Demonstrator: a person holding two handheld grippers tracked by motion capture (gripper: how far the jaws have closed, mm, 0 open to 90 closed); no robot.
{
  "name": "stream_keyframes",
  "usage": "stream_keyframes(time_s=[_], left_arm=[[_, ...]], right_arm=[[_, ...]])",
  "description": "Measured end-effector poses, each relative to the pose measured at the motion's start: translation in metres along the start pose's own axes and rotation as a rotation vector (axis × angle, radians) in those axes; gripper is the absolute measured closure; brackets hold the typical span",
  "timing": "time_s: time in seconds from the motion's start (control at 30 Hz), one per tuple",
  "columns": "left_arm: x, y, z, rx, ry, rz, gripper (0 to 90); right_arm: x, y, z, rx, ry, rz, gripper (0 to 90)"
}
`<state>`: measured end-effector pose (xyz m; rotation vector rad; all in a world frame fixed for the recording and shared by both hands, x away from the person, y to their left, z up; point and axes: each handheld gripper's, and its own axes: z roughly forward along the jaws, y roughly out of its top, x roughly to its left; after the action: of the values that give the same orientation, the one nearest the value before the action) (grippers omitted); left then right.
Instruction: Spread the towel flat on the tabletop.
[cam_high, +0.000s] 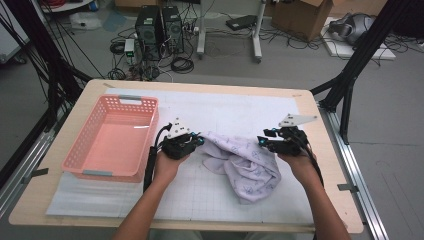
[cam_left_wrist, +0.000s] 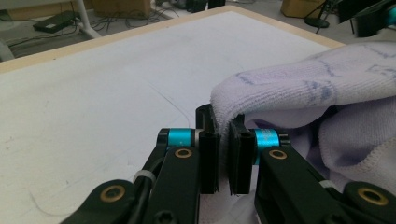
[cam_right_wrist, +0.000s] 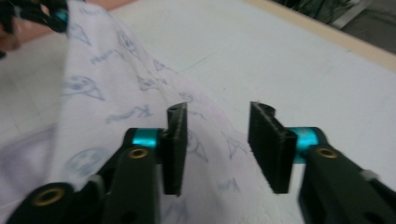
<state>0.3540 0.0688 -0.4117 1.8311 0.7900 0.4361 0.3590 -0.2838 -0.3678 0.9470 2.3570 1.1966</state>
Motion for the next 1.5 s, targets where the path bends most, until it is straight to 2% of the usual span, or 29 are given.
stream_keyframes(time_s=[0.1, 0.13, 0.17, 0.23, 0.27, 0.37, 0.4, 0.47, 0.57, 0.63, 0.67, 0.7, 0.73, 0.8, 0.87, 0.9, 0.93, 1.0, 1.07, 1.13, 1.27, 1.33, 1.37, 1.4, 1.43, 1.47, 1.5], left_arm=[[0.001, -0.001, 0.002, 0.010, 0.002, -0.006, 84.4], [0.002, -0.002, 0.002, 0.013, 0.004, -0.010, 84.4], [0.003, -0.002, 0.003, 0.014, 0.008, -0.013, 84.4], [0.005, -0.003, 0.005, 0.019, 0.010, -0.018, 84.5], [0.006, -0.004, 0.005, 0.018, 0.013, -0.021, 84.4], [0.009, -0.004, 0.007, -0.005, 0.033, -0.024, 84.4], [0.009, -0.004, 0.009, -0.013, 0.038, -0.028, 84.5], [0.010, -0.005, 0.012, -0.014, 0.043, -0.030, 84.5], [0.012, -0.007, 0.015, -0.013, 0.044, -0.042, 84.5], [0.012, -0.007, 0.016, -0.023, 0.048, -0.042, 84.5], [0.013, -0.006, 0.015, -0.029, 0.051, -0.040, 84.4], [0.013, -0.006, 0.014, -0.035, 0.054, -0.043, 84.5], [0.013, -0.005, 0.013, -0.038, 0.061, -0.042, 84.5], [0.015, -0.005, 0.011, -0.045, 0.071, -0.049, 84.5], [0.017, -0.006, 0.011, -0.040, 0.074, -0.055, 83.9], [0.018, -0.006, 0.011, -0.042, 0.087, -0.064, 81.8], [0.018, -0.006, 0.011, -0.045, 0.092, -0.080, 74.7], [0.017, -0.006, 0.013, -0.041, 0.103, -0.080, 66.0], [0.016, -0.007, 0.016, -0.032, 0.116, -0.094, 53.1], [0.016, -0.007, 0.017, -0.033, 0.124, -0.107, 49.3], [0.018, -0.007, 0.015, -0.045, 0.136, -0.124, 47.1], [0.019, -0.007, 0.014, -0.045, 0.127, -0.134, 47.7], [0.019, -0.008, 0.014, -0.039, 0.103, -0.137, 49.0], [0.017, -0.008, 0.016, -0.034, 0.071, -0.135, 50.6], [0.015, -0.008, 0.018, -0.027, 0.048, -0.130, 52.0], [0.010, -0.008, 0.021, -0.008, 0.019, -0.112, 52.0], [0.008, -0.009, 0.023, -0.007, -0.011, -0.109, 51.6]], right_arm=[[-0.008, 0.003, 0.028, 0.070, 0.030, 0.001, 60.4], [-0.011, 0.004, 0.046, 0.107, 0.083, 0.014, 61.6], [-0.011, 0.004, 0.046, 0.107, 0.083, 0.014, 61.6], [-0.010, 0.003, 0.064, 0.159, 0.138, 0.001, 60.6], [-0.010, 0.002, 0.072, 0.178, 0.182, 0.007, 58.3], [-0.006, 0.002, 0.091, 0.204, 0.261, 0.019, 47.4], [-0.004, 0.002, 0.096, 0.201, 0.288, 0.017, 47.3], [0.001, 0.001, 0.107, 0.231, 0.344, 0.020, 48.0], [0.004, 0.003, 0.114, 0.240, 0.388, 0.029, 55.5], [0.003, 0.003, 0.113, 0.247, 0.409, 0.047, 72.8], [0.003, 0.004, 0.112, 0.252, 0.411, 0.037, 79.4], [0.004, 0.005, 0.110, 0.252, 0.413, 0.020, 81.8], [0.004, 0.007, 0.107, 0.246, 0.398, -0.002, 82.7], [-0.001, 0.011, 0.098, 0.198, 0.322, -0.007, 83.1], [-0.011, 0.016, 0.085, 0.127, 0.181, -0.007, 83.1], [-0.014, 0.017, 0.082, 0.108, 0.136, -0.008, 83.1], [-0.019, 0.018, 0.077, 0.087, 0.088, -0.001, 83.1], [-0.026, 0.019, 0.069, 0.061, -0.006, 0.004, 83.1], [-0.033, 0.019, 0.063, 0.035, -0.093, 0.022, 83.2], [-0.038, 0.019, 0.059, 0.011, -0.174, 0.042, 83.1], [-0.047, 0.015, 0.052, 0.011, -0.319, 0.086, 82.9], [-0.051, 0.011, 0.050, 0.020, -0.443, 0.108, 82.7], [-0.053, 0.010, 0.048, 0.017, -0.478, 0.118, 82.5], [-0.055, 0.008, 0.046, 0.000, -0.523, 0.155, 80.5], [-0.058, 0.006, 0.045, -0.022, -0.488, 0.206, 72.1], [-0.061, 0.004, 0.044, -0.031, -0.443, 0.247, 68.5], [-0.061, 0.003, 0.043, -0.025, -0.417, 0.255, 67.4]])
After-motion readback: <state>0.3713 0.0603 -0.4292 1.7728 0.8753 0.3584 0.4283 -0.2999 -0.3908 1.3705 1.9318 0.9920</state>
